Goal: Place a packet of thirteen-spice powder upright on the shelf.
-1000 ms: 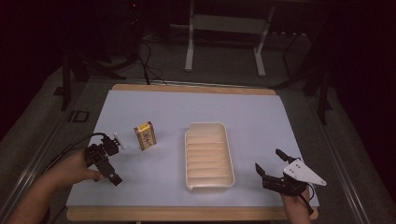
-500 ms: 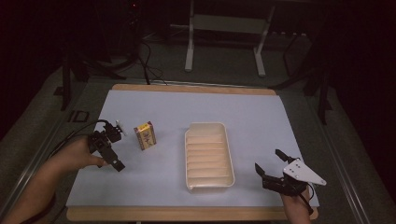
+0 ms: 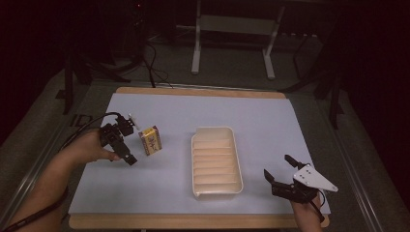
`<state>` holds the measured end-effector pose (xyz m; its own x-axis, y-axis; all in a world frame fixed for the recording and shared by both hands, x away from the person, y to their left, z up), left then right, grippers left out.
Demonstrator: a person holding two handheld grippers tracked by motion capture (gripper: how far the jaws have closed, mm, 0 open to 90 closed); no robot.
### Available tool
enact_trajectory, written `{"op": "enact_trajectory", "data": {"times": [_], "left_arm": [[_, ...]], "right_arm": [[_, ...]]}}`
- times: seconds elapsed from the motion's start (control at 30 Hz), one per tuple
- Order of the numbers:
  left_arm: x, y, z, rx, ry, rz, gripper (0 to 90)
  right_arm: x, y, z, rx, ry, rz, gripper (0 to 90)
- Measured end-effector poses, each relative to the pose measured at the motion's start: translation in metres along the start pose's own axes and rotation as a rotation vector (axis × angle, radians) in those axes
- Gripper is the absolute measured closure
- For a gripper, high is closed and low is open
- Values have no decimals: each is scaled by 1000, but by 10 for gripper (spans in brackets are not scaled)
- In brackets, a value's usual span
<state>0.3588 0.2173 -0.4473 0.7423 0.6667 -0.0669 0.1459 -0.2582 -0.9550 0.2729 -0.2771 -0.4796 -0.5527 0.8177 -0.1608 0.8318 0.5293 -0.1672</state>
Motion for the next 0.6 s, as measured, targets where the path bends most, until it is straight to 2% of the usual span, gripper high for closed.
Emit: {"op": "enact_trajectory", "data": {"times": [0.17,0.33,0.6], "left_arm": [[1,1,-7,6,22,1,7],[1,3,-20,-9,56,42,7],[6,4,-32,-10,97,34,7]], "right_arm": [[-1,0,1,3,6,-4,141],[0,1,1,5,1,-15,142],[1,1,1,3,2,-25,142]]}}
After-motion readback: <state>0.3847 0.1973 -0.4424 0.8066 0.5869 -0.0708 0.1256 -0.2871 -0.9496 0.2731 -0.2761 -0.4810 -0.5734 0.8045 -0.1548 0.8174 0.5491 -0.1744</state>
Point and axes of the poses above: each handheld gripper's, and its own axes: y roughly forward along the jaws, z roughly out of its underside, x roughly to its left, the point moved 4 cm from there along y, roughly forward along the jaws, and after that the axes turned 9 degrees about -x, right-handed, at the moved point
